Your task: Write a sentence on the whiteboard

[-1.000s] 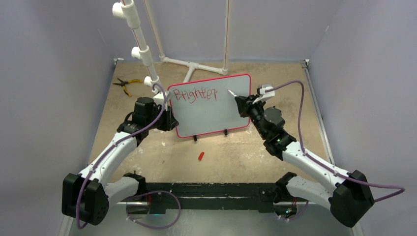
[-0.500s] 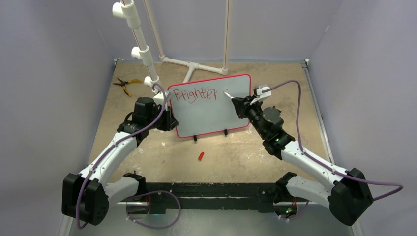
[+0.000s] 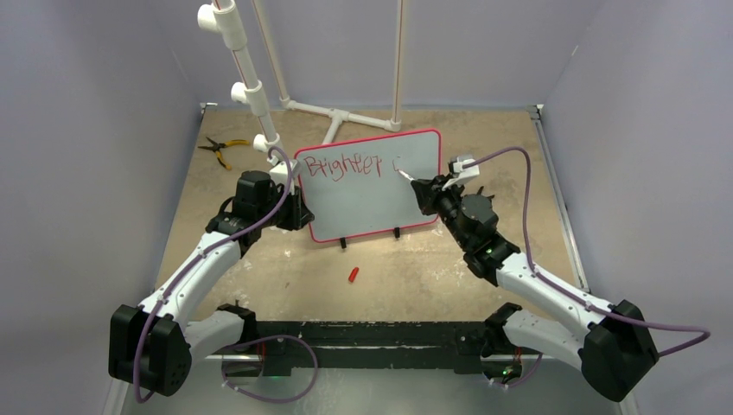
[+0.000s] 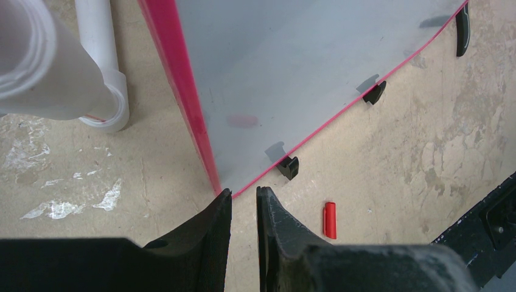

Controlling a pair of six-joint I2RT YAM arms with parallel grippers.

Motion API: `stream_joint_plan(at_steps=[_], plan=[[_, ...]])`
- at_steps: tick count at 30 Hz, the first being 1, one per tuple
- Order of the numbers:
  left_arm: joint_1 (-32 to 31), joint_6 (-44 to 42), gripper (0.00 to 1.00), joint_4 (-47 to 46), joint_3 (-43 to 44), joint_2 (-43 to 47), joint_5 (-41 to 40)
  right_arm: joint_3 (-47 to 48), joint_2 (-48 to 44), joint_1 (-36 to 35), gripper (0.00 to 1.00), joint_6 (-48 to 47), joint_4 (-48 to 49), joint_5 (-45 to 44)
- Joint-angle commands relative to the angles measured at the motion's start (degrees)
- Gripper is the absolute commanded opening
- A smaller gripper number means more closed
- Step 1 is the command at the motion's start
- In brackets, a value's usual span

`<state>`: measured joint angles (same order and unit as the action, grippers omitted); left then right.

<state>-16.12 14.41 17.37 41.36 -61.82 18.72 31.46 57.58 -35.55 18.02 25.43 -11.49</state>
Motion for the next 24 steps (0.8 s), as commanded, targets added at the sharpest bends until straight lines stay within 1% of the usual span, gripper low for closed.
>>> stream_joint_plan(at_steps=[1, 15, 24], plan=[[0.3, 0.02, 0.2, -2.07, 0.04, -0.14, 0.66, 2.43, -0.2, 0.31, 0.0, -0.69, 1.54, -4.07], [0.3, -0.07, 0.2, -2.01, 0.03, 0.38, 0.51, 8.62, 2.81, 0.33, 0.0, -3.56, 6.02, -5.87], [0.3, -0.08, 0.2, -1.9, 0.03, 0.74, 0.47, 6.98, 2.4, 0.31, 0.0, -2.09, 4.13, -5.55]])
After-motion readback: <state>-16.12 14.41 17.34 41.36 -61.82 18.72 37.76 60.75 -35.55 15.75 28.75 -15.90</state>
